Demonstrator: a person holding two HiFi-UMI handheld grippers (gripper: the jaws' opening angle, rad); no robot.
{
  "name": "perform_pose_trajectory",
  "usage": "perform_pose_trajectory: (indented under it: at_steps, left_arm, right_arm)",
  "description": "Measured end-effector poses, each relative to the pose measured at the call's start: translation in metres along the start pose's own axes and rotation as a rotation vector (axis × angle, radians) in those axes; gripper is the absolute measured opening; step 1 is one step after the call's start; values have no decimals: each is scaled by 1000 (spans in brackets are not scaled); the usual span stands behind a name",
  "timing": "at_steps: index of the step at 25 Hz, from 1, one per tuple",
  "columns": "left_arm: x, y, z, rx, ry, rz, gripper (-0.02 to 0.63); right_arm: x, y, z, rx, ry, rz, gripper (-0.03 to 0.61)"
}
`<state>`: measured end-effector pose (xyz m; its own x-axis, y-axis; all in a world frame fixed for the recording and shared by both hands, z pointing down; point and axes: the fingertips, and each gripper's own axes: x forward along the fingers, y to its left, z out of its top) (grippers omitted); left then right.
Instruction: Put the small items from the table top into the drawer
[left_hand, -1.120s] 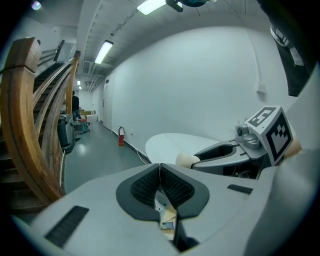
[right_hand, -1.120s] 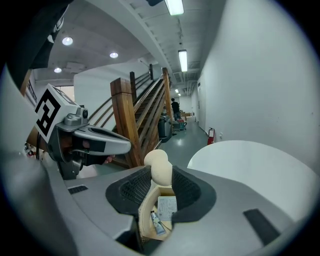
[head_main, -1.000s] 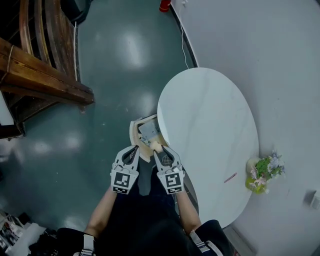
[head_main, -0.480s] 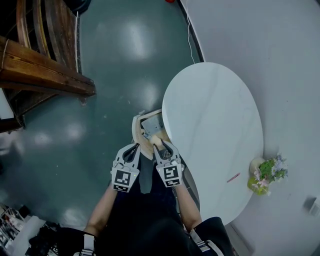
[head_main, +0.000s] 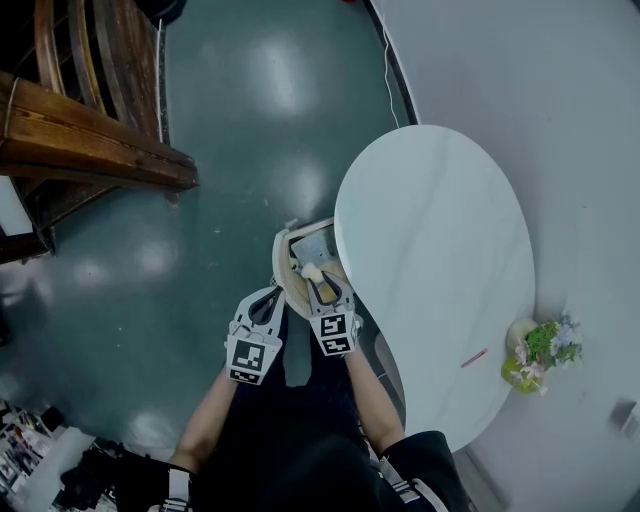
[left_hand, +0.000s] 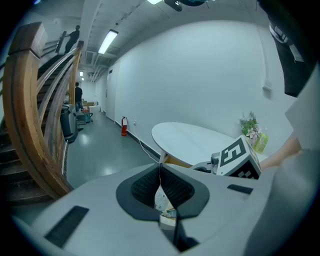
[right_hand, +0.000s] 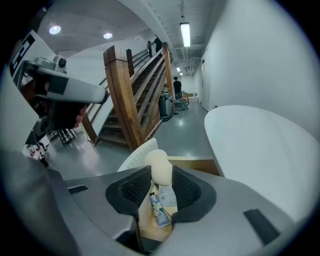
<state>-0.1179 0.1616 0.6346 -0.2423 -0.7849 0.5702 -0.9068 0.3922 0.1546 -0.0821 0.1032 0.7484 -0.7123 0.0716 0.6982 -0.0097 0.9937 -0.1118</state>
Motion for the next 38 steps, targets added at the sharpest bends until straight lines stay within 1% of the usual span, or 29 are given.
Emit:
perform_pose_trajectory:
  at_steps: [8, 12, 16, 22, 24, 30, 38]
  left_arm:
    - [1, 8, -7, 3, 14, -4, 20]
    - [-1, 12, -11, 1, 20, 2, 20]
    - [-3, 14, -13, -1, 24, 7, 20]
    - [-4, 15, -13, -1, 23, 7, 20]
    - [-3, 13, -12, -1, 21, 7, 20]
    - [-4, 12, -8, 3, 14, 3, 20]
    - [-11, 6, 8, 26, -14, -3, 20]
  right_arm:
    - [38, -3, -31, 13, 76, -21, 149]
    - [51, -5, -40, -4, 104, -26, 150]
    - [55, -5, -42, -8, 111, -23, 150]
    - [57, -3, -37, 41, 69, -14, 150]
    - [56, -4, -37, 50, 61, -12, 161]
    - [49, -3, -32, 56, 63, -12, 167]
    - [28, 0, -7, 47, 10, -17, 166]
